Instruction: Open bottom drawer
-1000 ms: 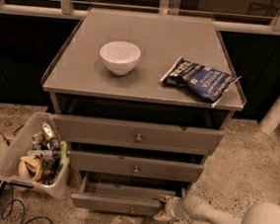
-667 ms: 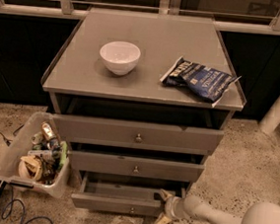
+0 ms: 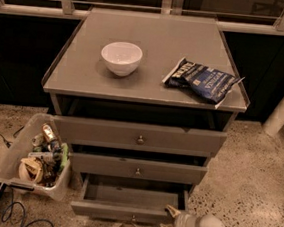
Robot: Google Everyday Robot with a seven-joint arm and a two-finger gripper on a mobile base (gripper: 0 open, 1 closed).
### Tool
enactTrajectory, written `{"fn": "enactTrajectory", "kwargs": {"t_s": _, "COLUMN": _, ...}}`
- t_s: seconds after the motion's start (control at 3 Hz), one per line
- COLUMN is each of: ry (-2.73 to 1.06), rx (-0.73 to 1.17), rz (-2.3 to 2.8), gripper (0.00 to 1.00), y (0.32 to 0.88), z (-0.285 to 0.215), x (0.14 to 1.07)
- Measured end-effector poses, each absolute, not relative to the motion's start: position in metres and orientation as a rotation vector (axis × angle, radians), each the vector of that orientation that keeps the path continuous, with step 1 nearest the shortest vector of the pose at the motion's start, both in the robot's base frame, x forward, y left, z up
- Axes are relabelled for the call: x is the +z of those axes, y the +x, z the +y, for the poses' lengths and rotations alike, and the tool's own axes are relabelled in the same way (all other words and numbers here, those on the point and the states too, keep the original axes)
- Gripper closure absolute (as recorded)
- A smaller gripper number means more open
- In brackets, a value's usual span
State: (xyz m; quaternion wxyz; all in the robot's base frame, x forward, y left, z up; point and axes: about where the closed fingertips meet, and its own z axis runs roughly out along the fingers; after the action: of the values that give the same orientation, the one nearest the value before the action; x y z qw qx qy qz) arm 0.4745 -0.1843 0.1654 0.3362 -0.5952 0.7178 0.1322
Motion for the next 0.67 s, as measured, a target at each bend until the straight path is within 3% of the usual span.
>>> {"fn": "enactTrajectory", "kwargs": {"t_s": 0.67, "ry": -1.536, "rx": 0.364, "rz": 1.867, "gripper": 1.00, "y": 0.4619, "z": -0.1872, "x": 0.1719}}
